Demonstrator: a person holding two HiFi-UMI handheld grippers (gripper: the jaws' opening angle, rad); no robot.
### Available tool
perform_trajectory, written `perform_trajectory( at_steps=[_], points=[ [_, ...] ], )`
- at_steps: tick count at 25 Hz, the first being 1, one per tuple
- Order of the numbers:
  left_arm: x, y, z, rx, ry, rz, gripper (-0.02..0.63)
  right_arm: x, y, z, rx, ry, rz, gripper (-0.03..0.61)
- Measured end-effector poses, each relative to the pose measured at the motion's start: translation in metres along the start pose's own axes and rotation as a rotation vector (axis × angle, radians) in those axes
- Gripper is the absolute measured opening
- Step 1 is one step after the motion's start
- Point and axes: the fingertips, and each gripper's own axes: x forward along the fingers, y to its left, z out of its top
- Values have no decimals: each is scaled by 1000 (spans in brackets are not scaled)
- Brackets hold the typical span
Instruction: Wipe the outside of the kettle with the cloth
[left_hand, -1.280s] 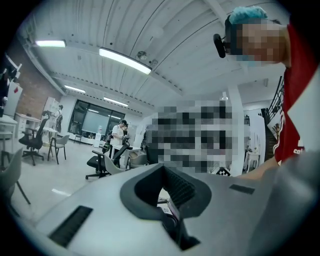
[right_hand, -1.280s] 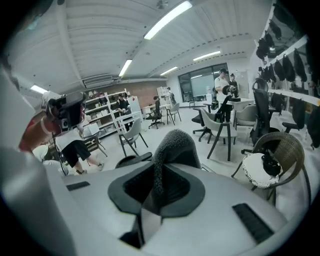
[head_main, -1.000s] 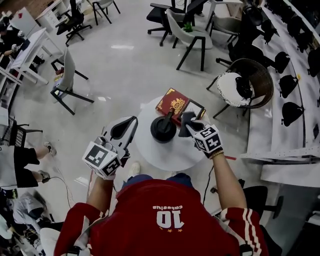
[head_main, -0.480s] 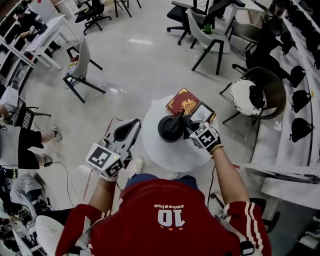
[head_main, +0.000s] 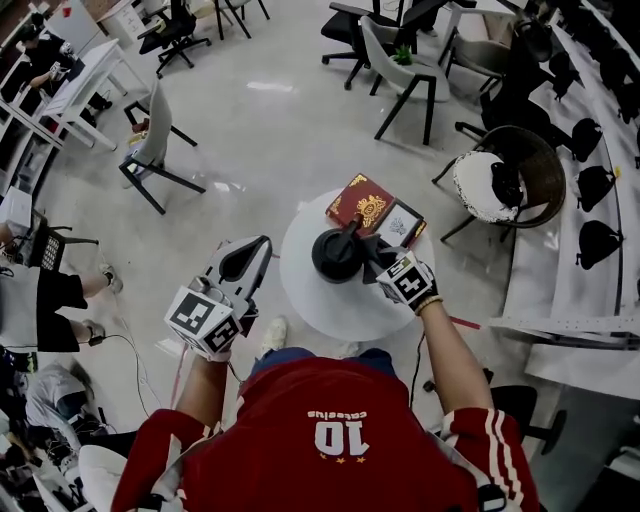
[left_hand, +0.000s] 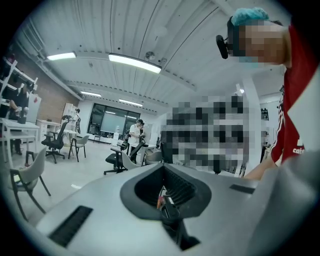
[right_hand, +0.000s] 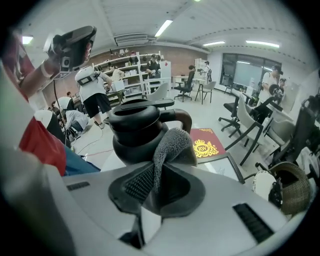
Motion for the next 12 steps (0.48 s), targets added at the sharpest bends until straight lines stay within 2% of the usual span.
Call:
perform_trajectory(
  at_steps=[12],
  points=[
    [6, 3, 5, -1, -6, -136, 6, -1, 36, -11, 210, -51, -54, 49]
  ],
)
